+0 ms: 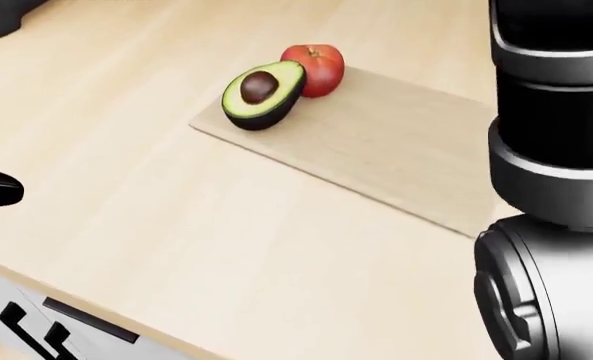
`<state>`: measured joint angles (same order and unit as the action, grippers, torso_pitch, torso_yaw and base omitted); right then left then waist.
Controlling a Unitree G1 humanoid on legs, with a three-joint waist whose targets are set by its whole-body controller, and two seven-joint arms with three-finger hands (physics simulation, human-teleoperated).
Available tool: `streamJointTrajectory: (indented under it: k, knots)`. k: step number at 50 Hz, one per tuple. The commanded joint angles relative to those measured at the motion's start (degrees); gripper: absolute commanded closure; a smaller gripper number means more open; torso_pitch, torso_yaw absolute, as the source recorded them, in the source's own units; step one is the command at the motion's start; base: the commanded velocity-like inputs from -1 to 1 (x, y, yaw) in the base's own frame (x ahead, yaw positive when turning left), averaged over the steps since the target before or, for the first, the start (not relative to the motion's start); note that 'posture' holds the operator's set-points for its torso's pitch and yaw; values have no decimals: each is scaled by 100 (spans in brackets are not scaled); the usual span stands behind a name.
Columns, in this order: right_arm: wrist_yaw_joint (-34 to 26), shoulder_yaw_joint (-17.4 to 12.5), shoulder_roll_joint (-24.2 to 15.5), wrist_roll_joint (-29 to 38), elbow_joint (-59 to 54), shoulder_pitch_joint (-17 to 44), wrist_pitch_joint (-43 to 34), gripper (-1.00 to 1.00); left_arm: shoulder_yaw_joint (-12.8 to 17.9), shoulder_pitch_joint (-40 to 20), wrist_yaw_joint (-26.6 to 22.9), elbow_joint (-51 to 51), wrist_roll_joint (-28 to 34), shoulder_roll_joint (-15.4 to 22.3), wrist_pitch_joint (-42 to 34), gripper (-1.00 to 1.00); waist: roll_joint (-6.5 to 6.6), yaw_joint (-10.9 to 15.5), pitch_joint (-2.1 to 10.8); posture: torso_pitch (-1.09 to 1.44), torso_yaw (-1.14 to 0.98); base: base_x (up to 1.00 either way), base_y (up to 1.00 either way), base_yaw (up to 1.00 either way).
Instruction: Place the avocado, onion, tomato and bell pepper on the cutting board.
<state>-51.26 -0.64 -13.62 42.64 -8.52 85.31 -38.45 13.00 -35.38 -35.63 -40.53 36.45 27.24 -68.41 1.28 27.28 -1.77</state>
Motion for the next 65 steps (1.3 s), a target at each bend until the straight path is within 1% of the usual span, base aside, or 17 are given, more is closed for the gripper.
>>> streamJointTrajectory:
  k: [1,4,7,9,11,14,17,21,24,27,31,34,45,52,58,62,65]
  knots:
    - [-203,0,-41,124,330,189,-401,-100,59,-138,60,-100,35,69,130,-100,13,-13,152,0,29,0,0,0]
    - [-79,-30,-81,96,78,314,-289,-100,81,-99,79,-111,-7,32,180,-100,38,-85,144,0,27,0,0,0]
    - [187,-125,-180,-89,-561,632,44,-100,83,-93,100,-117,-31,20,188,-100,52,-165,159,0,26,0,0,0]
    - [330,-149,-286,-201,-997,842,281,-100,155,-2,69,-202,-40,51,174,-100,58,-209,164,0,25,0,0,0]
    - [398,-166,-402,-258,-1290,1053,421,-100,110,-34,59,-200,-47,67,137,-100,60,-263,159,0,24,0,0,0]
    - [296,-168,-592,-293,-1598,1422,460,-100,77,-143,1,-181,-36,159,53,-100,58,-322,143,0,22,0,0,0]
    - [130,-117,-755,-213,-1779,1705,520,-100,76,-78,14,-210,-51,97,78,-100,55,-386,110,0,21,0,0,0]
    - [-238,-79,-905,3,-1764,1905,507,-100,39,-284,-70,-177,-106,170,25,-100,57,-481,69,0,19,0,0,0]
    - [-487,-121,-984,178,-1486,1903,331,-100,-25,-503,-175,-125,-91,331,-81,-100,45,-559,41,0,17,0,0,0]
    - [-761,-159,-1054,336,-1052,1796,68,-100,-108,-657,-230,-104,-52,393,-160,-100,23,-637,12,0,16,0,0,0]
    - [-1125,-209,-1156,575,-424,1561,-365,-100,-174,-782,-237,-10,-13,375,-138,-100,6,-733,-23,0,14,0,0,0]
    - [-1542,-226,-1291,810,112,1309,-684,-100,-200,-921,-233,148,-20,352,-56,-100,-6,-811,-38,0,12,0,0,0]
    - [-2500,-332,-1602,1584,1138,841,-1141,-100,-235,-1045,-243,314,20,244,89,-100,-25,-1207,-89,0,7,0,0,0]
    - [-3250,-425,-1855,2072,1753,597,-1343,-100,-218,-1048,-241,350,32,204,143,-100,-22,-1571,-135,0,3,0,0,0]
    - [-3955,-563,-2140,2501,2191,420,-1436,-100,-172,-1000,-225,342,-2,170,207,-100,-15,-2010,-181,0,0,0,0,0]
    - [-4120,-577,-2252,2611,2306,374,-1491,-100,-185,-1026,-213,335,-20,156,187,-100,-3,-2310,-199,0,0,0,0,0]
    - [-4123,-453,-2466,2459,2417,291,-1695,-100,-184,-1000,-211,312,-27,160,184,-100,10,-2486,-205,0,0,0,0,0]
